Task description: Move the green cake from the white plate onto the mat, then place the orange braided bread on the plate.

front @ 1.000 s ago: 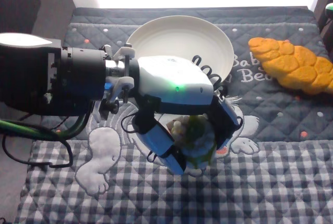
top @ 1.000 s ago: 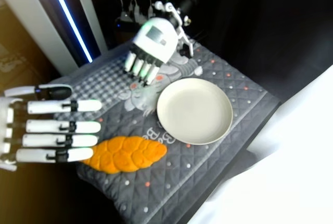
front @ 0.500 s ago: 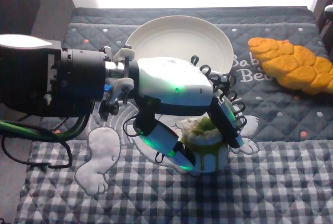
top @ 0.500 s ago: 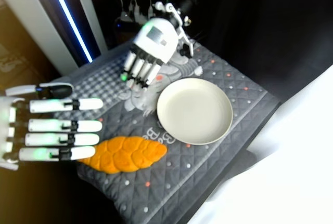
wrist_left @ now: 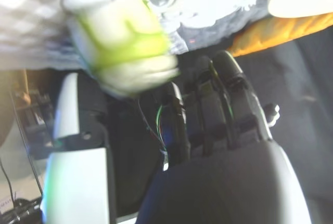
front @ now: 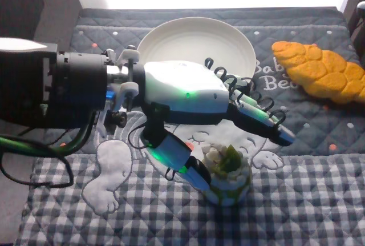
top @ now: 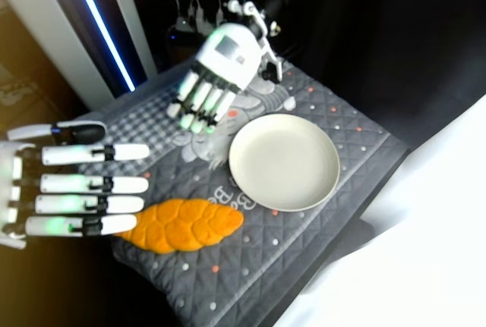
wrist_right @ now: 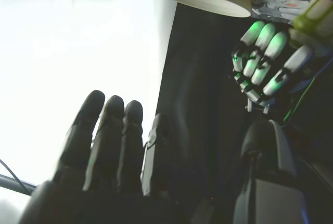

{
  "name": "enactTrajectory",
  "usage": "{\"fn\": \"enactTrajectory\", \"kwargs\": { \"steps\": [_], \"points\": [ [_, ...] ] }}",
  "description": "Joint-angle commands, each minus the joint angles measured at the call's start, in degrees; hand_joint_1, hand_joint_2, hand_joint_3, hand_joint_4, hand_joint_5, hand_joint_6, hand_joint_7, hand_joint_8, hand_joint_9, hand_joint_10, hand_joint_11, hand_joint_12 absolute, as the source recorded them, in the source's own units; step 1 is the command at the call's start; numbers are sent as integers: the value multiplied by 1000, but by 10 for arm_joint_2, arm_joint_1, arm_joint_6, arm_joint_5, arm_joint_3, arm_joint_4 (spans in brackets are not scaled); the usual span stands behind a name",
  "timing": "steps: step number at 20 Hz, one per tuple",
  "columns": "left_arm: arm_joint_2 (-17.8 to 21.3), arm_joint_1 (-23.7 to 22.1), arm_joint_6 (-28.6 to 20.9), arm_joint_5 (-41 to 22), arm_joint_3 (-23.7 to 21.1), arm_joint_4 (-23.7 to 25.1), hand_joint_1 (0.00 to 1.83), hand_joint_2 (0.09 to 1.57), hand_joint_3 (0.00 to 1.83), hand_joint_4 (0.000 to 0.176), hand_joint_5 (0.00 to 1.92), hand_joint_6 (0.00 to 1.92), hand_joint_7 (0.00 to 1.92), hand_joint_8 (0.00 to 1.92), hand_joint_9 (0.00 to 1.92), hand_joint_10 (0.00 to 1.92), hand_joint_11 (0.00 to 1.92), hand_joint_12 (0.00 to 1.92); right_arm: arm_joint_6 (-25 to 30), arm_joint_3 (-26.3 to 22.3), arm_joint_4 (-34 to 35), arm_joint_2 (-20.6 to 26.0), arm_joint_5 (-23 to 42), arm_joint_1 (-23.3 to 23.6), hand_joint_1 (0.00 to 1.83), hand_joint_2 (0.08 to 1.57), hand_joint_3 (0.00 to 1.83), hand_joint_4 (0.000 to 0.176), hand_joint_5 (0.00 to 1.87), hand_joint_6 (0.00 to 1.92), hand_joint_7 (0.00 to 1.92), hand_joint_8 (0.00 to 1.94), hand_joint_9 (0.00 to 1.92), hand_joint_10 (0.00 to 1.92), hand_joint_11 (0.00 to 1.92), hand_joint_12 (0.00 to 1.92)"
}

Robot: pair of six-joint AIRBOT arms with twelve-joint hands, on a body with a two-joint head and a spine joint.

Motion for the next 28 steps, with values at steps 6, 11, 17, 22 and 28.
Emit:
{"fn": "enactTrajectory", "kwargs": {
  "steps": [6, 11, 17, 22, 28],
  "points": [
    [40, -20, 4, -46, -16, -49, 896, 598, 0, 176, 0, 0, 1, 0, 0, 0, 0, 274, 3, 8, 23, 14, 64, 6, 697, 745, 0, 176, 53, 0, 123, 0, 110, 0, 0, 647],
    [77, -6, 111, -18, -14, -164, 799, 753, 4, 124, 134, 5, 2, 0, 1, 0, 0, 107, 3, 28, 23, 22, 3, 16, 724, 698, 0, 176, 33, 4, 84, 3, 118, 3, 0, 556],
    [100, 53, 274, -52, -7, -395, 698, 716, 1, 168, 9, 0, 0, 0, 0, 0, 0, 0, 18, 60, -54, 14, -140, 112, 688, 591, 1, 176, 0, 0, 125, 3, 153, 0, 1, 592],
    [194, 169, 363, -185, -52, -604, 721, 745, 4, 170, 66, 0, 0, 0, 0, 0, 0, 0, 18, 88, -277, -64, -329, 323, 641, 508, 0, 176, 0, 0, 128, 1, 189, 6, 0, 996],
    [217, 212, 394, -248, -69, -675, 884, 753, 0, 176, 10, 0, 0, 0, 0, 0, 0, 0, 19, 93, -284, -62, -349, 322, 601, 539, 2, 176, 0, 0, 134, 2, 214, 10, 0, 1188]
  ]
}}
